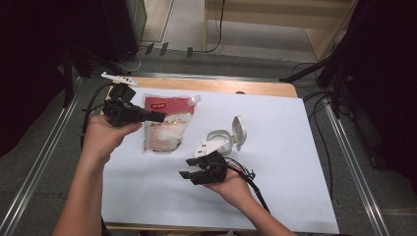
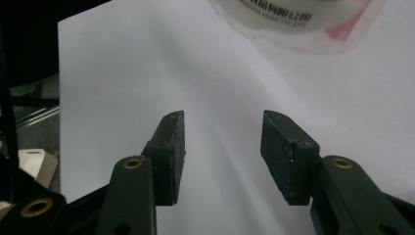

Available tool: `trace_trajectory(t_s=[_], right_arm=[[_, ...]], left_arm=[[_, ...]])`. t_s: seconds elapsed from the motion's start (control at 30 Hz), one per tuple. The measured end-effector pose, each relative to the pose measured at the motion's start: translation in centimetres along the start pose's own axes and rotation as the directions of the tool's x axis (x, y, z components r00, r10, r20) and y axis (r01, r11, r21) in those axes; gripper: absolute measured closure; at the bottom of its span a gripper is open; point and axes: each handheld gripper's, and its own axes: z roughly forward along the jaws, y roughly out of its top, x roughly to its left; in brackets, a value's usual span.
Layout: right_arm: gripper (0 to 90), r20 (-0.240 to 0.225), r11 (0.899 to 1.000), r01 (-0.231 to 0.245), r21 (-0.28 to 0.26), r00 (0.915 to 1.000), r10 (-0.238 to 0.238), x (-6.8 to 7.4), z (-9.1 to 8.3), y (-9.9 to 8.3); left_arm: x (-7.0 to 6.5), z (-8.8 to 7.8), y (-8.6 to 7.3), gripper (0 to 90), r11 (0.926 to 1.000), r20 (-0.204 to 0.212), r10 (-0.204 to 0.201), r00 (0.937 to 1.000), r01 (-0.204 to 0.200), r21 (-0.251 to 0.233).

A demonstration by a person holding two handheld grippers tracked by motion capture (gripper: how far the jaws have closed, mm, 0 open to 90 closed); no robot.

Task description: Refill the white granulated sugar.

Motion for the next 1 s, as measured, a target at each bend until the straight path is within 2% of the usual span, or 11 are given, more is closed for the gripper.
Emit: trace_trajectory(t_s=[0.17,0.2,0.3,0.5,0.8,1.0], right_arm=[[52.7,0.023,0.999,-0.044,0.003,0.9988,0.044,-0.3,1.1,0.4],[52.2,0.032,0.998,-0.067,0.002,0.9973,0.067,-0.4,1.6,0.6],[50.5,0.047,0.997,-0.068,-0.018,0.9965,0.069,-0.6,2.1,0.6],[50.2,0.074,0.997,-0.063,-0.045,0.9950,0.066,-1.1,3.4,0.3],[51.6,0.105,0.999,-0.018,-0.036,0.9942,0.022,-1.2,5.0,-0.7],[53.8,0.120,0.995,0.000,-0.097,0.9927,0.012,-1.0,4.8,-0.9]], left_arm=[[-0.2,0.3,0.0,90.0,0.9999,0.006,0.009,0.9999,-0.009,0.006],[-0.2,0.3,0.0,90.0,0.9999,0.005,0.014,0.9999,-0.014,0.010],[-0.4,0.7,0.1,90.0,0.9996,0.005,0.011,0.9999,-0.011,0.026],[-0.7,0.7,0.2,90.0,0.9995,0.011,0.004,0.9999,-0.005,0.031],[-0.9,0.4,0.2,90.0,0.9994,0.048,-0.024,0.9986,0.022,0.026],[-1.3,1.0,0.3,90.0,0.9988,0.062,-0.012,0.9980,0.010,0.047]])
